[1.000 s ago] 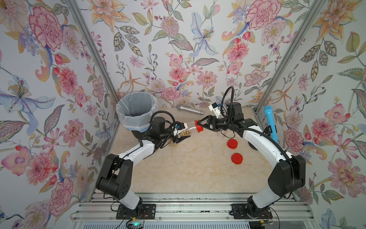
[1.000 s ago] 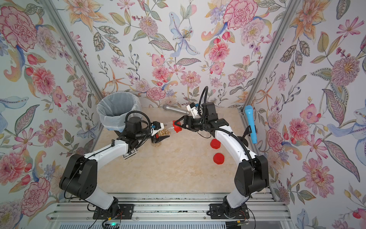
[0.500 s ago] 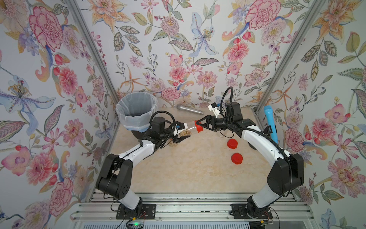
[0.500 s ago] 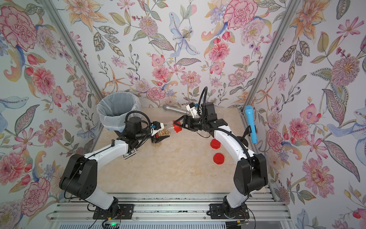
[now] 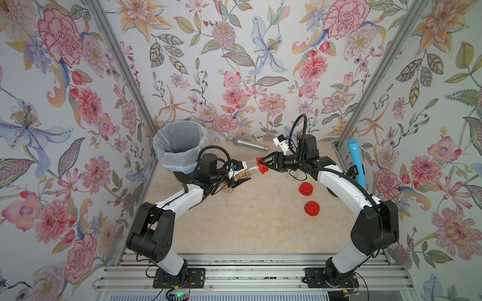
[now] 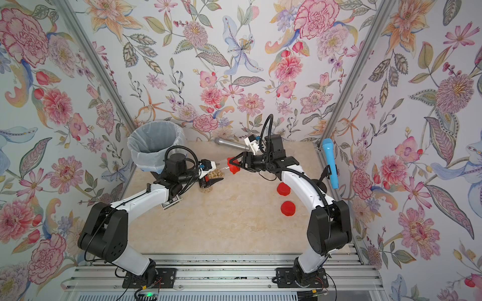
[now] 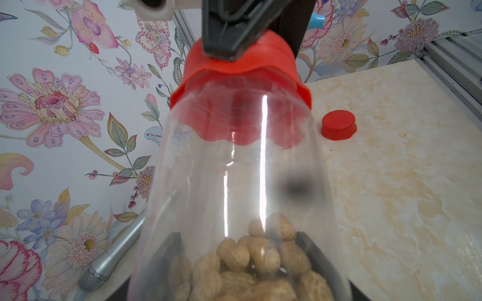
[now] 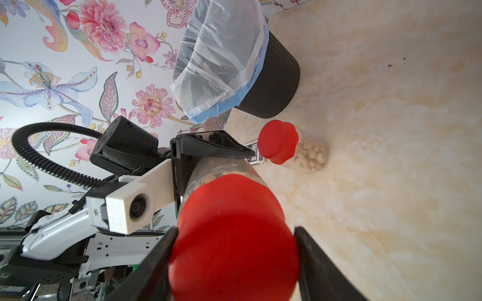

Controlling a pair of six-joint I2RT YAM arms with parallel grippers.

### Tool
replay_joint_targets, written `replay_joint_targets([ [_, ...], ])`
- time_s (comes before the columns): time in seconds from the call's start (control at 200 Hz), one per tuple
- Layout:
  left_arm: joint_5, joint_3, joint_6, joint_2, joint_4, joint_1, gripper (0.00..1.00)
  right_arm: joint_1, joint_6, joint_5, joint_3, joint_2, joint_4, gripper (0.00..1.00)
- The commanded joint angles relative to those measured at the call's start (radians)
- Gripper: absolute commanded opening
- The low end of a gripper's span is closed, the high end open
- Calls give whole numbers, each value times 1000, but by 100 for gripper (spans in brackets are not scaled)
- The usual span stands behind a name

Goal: Empty moldy peanuts from jars
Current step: Unscrew the lid from the jar.

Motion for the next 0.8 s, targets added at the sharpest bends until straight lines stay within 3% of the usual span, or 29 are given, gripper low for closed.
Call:
replay_joint_targets([
  [0.0,2,-1,15,-22,4,9,15,-20,-29,-70,-5,15,32,53],
  [0.27,19,-2,30,-21,-28,23,13,-58,-145,-275,51,19,33,52],
  [0.575,37,29,41,-21,-79,24,12,-88,-318,-272,49,21,-18,55],
  [0.796,32,37,58,-20,-108,26,11,-124,-398,-363,91,29,-35,54],
])
